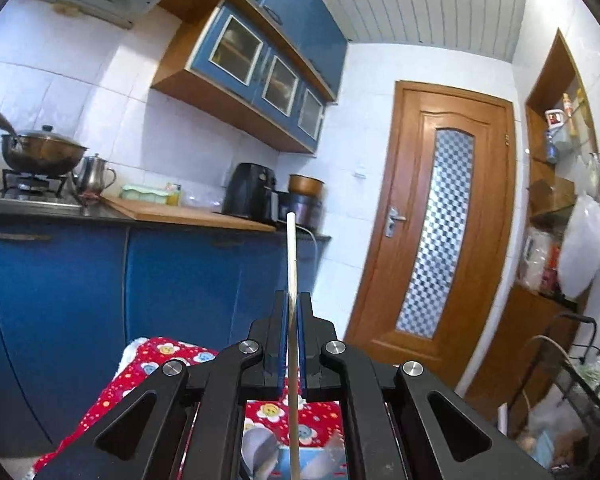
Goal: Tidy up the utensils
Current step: 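Carry both chopsticks over the blue box and lower them inside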
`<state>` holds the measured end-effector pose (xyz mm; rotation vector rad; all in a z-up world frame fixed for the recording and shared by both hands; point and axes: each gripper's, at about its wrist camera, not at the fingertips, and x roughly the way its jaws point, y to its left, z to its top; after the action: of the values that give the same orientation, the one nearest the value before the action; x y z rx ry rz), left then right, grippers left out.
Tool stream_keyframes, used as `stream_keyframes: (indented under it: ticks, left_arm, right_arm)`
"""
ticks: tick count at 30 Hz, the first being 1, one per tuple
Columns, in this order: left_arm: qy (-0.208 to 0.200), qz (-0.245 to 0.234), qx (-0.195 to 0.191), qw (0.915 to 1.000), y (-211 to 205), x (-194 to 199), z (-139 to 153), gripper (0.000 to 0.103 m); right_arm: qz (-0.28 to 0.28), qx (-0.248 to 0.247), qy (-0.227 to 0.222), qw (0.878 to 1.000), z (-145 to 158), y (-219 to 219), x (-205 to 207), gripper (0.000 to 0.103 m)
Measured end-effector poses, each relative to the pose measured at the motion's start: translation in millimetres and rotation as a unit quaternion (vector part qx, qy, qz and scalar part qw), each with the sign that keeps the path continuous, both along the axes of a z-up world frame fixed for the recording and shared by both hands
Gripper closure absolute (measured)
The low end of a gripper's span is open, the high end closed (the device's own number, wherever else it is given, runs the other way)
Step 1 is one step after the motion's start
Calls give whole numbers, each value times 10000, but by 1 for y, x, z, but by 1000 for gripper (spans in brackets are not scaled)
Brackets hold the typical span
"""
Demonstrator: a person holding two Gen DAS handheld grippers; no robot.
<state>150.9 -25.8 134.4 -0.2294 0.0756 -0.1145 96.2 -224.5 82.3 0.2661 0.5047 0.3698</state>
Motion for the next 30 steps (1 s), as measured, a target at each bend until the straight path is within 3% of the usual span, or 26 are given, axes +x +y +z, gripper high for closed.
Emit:
stream_keyframes:
  ticks: [4,13,19,30]
  left_arm:
    - [18,60,-107,9999,2,9,-13,99]
    - [-386,317,103,9987,-4,12,-30,99]
    - [-491,211,102,9985,-8,12,-39,99]
    - [-316,91,-263,9991,1,21,-52,99]
  right_arm:
    - [-114,-119,-308,9994,8,2,12,96]
    - [-389,-187,-897,9950,15,6,45,96]
    - [-502,-475,-1305,9890,12,18,63,96]
    - [-531,-671,-1249,9885,-13,22,80,96]
